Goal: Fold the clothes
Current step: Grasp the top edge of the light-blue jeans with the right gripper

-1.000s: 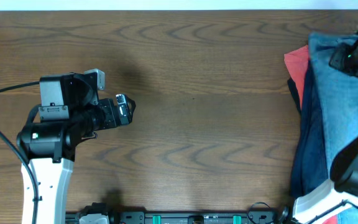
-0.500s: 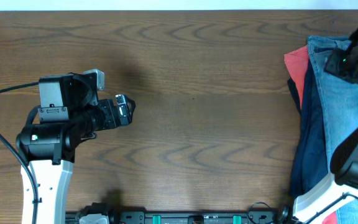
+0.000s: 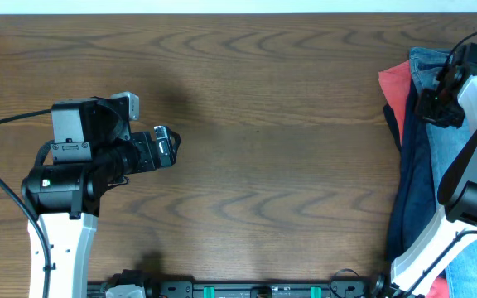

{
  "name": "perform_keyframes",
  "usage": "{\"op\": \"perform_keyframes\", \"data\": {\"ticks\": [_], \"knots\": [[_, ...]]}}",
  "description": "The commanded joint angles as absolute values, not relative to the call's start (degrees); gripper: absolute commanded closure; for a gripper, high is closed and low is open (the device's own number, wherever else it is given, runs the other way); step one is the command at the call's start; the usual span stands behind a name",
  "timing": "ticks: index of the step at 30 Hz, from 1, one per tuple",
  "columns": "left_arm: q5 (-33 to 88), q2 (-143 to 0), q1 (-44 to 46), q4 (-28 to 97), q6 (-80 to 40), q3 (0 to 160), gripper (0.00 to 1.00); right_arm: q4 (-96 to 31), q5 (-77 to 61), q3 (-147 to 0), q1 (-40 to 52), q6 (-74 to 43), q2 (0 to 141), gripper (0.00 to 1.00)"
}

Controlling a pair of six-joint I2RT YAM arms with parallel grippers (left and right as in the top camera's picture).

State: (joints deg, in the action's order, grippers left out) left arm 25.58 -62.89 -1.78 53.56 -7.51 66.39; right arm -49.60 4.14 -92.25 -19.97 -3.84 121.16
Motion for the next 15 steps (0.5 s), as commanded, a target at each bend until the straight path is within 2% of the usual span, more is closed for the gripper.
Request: {"op": "perform_keyframes", "data": {"ticks": [1,5,9,11,15], "knots": [[26.3,-62.85,-1.96,53.47,-7.55,68.07,0.02,-49.52,6.61,-92.2,-20.08,-4.82,121.51,0.88],[26.3,-62.85,-1.96,53.47,-7.55,68.07,0.02,-49.45,4.49,-92.2,-21.52,-4.58,121.51,0.79],[26.3,-62.85,-1.96,53.47,-7.55,68.07,0.02,-49.01,-7.46,-92.2,-23.27,3.11,121.51,0.71],[26.3,-62.85,-1.96,53.47,-7.55,68.07,0.02,-49.04,-12.56,-92.2,-24.21,4.99,121.51,0.71],[26.33,-62.85,-1.96,53.49,-7.55,68.07,0.02,-49.04,-13.1,-92.2,-26.37,3.2,121.51,0.74]]}}
